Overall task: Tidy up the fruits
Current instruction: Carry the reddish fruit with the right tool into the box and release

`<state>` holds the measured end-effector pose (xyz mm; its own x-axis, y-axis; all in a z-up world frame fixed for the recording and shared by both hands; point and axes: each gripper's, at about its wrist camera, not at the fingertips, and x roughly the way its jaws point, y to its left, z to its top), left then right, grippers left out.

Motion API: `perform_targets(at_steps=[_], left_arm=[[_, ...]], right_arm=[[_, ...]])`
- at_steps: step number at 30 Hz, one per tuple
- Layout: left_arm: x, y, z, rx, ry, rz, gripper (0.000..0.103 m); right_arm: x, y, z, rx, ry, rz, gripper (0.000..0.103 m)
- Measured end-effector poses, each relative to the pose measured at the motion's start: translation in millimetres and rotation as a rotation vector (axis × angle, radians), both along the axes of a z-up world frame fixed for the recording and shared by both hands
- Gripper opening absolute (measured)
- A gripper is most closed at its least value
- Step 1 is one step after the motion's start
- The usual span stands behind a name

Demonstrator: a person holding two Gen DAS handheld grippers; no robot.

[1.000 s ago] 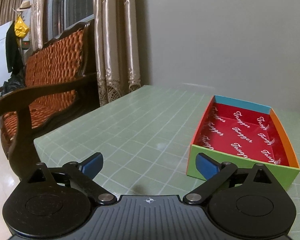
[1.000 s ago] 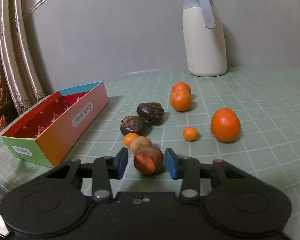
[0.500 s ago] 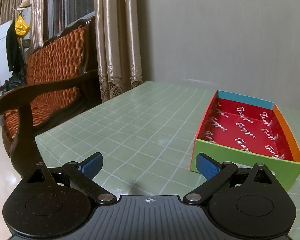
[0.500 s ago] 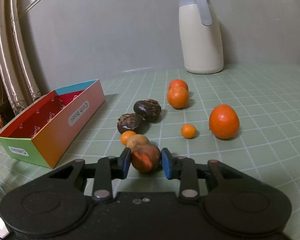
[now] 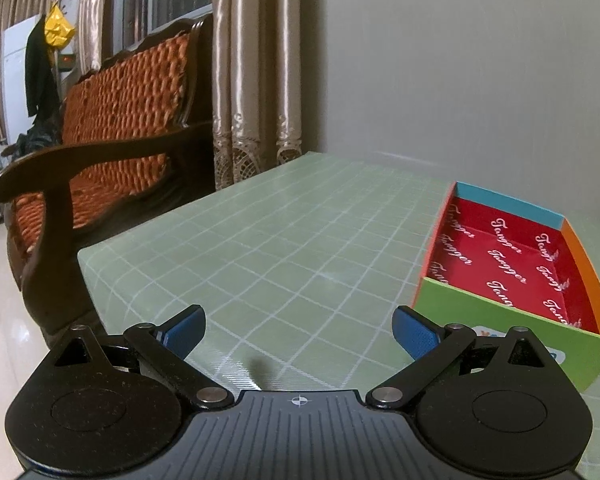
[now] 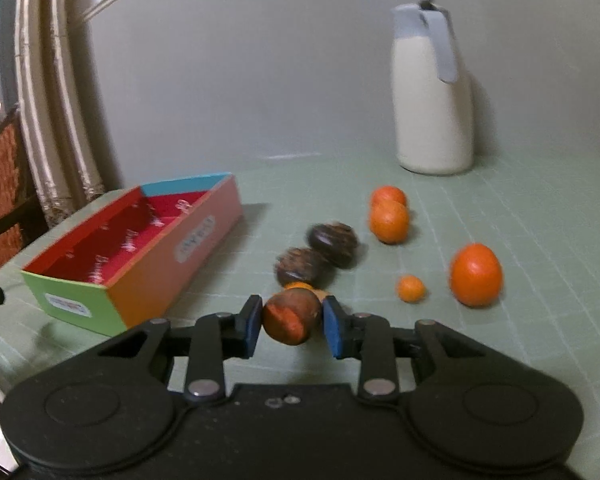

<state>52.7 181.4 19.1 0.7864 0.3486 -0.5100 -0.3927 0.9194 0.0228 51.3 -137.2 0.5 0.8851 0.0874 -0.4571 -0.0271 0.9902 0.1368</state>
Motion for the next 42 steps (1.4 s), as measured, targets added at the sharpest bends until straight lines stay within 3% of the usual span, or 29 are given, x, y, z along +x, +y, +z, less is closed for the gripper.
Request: perform_targets(at_steps=[17, 32, 39, 42], left_arm=[[-15.2, 42.5, -0.9, -0.045, -0.016, 0.099, 0.099], [-34.3, 96.3, -8.3, -0.084, -0.002, 0.218, 0.099], [-33.4, 93.5, -9.1, -0.092, 0.0, 0.208, 0.099], [-31.6, 88.3, -8.2, -0.086, -0.001, 0.196, 0.099]], right_arm=[[35.8, 75.3, 36.7, 0.016, -0.073, 0.21, 0.032], [59.8, 127.5, 19.3, -0.024, 0.015, 0.311, 0.032], [58.1, 125.3, 16.8, -0.001, 0.021, 0.317, 0.047], [53.5, 120.9, 19.7, 0.005, 0.002, 0.315, 0.048]])
